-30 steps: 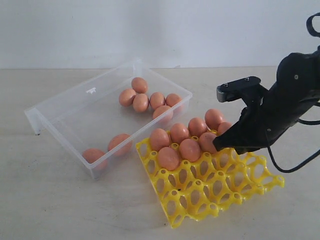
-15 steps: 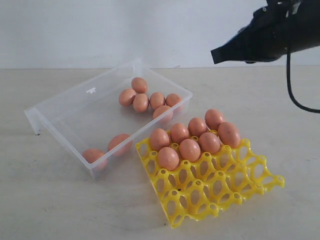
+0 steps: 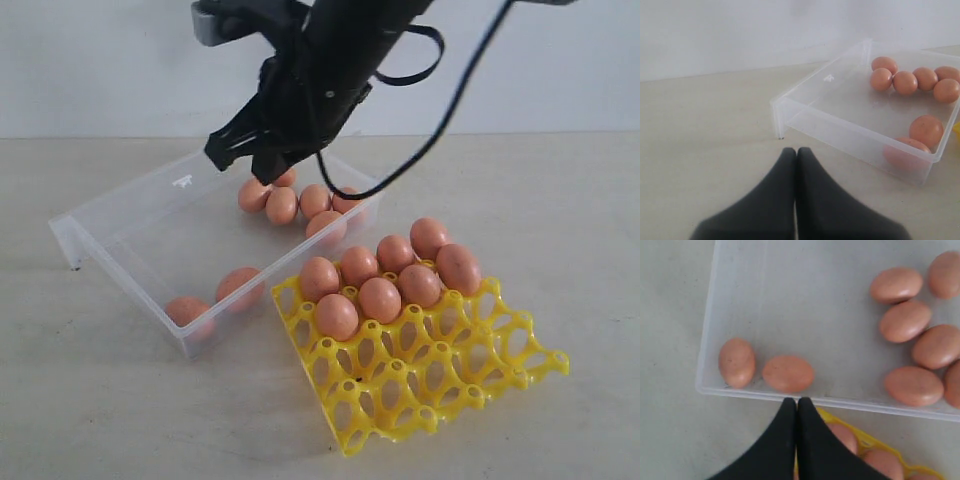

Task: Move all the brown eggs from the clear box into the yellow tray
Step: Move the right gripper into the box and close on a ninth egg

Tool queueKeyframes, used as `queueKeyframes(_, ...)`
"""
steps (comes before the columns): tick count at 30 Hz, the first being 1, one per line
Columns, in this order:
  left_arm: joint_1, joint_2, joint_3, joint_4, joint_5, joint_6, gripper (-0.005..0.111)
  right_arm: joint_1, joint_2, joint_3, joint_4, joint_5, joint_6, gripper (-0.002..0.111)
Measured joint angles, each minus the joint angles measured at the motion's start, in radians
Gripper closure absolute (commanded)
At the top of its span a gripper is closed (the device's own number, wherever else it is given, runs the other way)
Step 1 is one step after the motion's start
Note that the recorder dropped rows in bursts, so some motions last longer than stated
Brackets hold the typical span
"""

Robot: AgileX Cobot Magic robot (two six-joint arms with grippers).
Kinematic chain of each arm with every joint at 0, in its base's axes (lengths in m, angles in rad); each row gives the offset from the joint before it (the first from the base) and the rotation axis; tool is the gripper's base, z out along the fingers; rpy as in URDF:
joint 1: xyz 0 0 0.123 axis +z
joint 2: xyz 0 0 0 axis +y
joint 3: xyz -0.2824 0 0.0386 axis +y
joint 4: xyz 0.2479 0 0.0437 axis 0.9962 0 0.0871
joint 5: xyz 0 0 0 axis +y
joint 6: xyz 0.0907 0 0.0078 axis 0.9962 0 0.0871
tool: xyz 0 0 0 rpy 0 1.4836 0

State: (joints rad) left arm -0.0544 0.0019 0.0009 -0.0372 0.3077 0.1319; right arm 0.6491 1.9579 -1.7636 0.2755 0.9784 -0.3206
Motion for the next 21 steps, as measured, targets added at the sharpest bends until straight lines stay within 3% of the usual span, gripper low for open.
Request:
queueKeyframes(3,0.000,0.000,0.000,0.000,0.000,0.000,0.111,0.000,0.128,-0.189,0.004,0.105,0.032,0.109)
queueKeyframes(7,0.000,0.000,0.000,0.000,0.000,0.000,0.111,0.000,0.226,-0.317,0.008,0.107,0.072,0.107)
queueKeyframes(10,0.000,0.000,0.000,0.000,0.000,0.000,0.111,0.000,0.269,-0.342,0.008,0.064,0.091,0.093)
queueKeyframes(15,0.000,0.000,0.000,0.000,0.000,0.000,0.111,0.000,0.317,-0.346,0.008,0.031,0.103,0.054)
queueKeyframes(21,0.000,0.000,0.000,0.000,0.000,0.000,0.111,0.000,0.351,-0.346,0.001,-0.045,0.224,0.050)
